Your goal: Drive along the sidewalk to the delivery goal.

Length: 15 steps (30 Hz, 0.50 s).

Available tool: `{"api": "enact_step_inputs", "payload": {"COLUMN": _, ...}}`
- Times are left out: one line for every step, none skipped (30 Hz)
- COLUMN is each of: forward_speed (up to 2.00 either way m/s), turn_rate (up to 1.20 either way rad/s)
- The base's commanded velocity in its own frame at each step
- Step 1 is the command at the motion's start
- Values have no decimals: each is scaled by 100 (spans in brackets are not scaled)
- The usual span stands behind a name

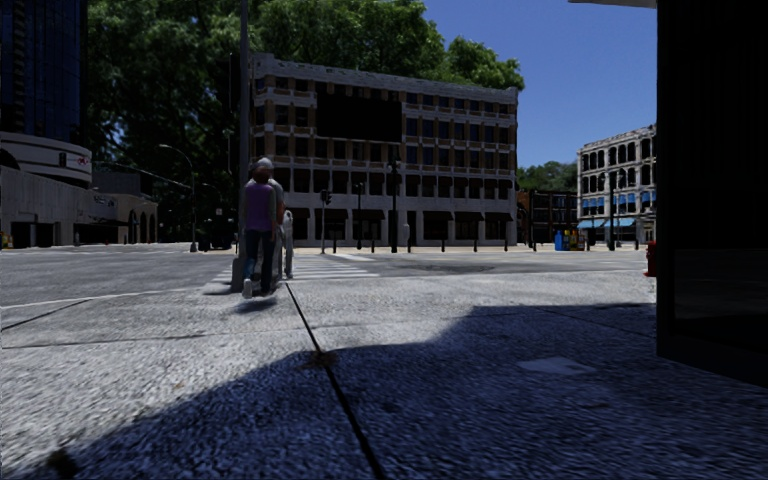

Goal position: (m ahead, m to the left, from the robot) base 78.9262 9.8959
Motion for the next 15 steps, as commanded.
{"api": "enact_step_inputs", "payload": {"forward_speed": 200, "turn_rate": -28}}
{"api": "enact_step_inputs", "payload": {"forward_speed": 200, "turn_rate": -28}}
{"api": "enact_step_inputs", "payload": {"forward_speed": 200, "turn_rate": -28}}
{"api": "enact_step_inputs", "payload": {"forward_speed": 200, "turn_rate": -28}}
{"api": "enact_step_inputs", "payload": {"forward_speed": 200, "turn_rate": -28}}
{"api": "enact_step_inputs", "payload": {"forward_speed": 200, "turn_rate": -28}}
{"api": "enact_step_inputs", "payload": {"forward_speed": 200, "turn_rate": -28}}
{"api": "enact_step_inputs", "payload": {"forward_speed": 200, "turn_rate": -28}}
{"api": "enact_step_inputs", "payload": {"forward_speed": 200, "turn_rate": -28}}
{"api": "enact_step_inputs", "payload": {"forward_speed": 200, "turn_rate": -28}}
{"api": "enact_step_inputs", "payload": {"forward_speed": 200, "turn_rate": -28}}
{"api": "enact_step_inputs", "payload": {"forward_speed": 200, "turn_rate": -28}}
{"api": "enact_step_inputs", "payload": {"forward_speed": 200, "turn_rate": -27}}
{"api": "enact_step_inputs", "payload": {"forward_speed": 200, "turn_rate": -27}}
{"api": "enact_step_inputs", "payload": {"forward_speed": 200, "turn_rate": -25}}
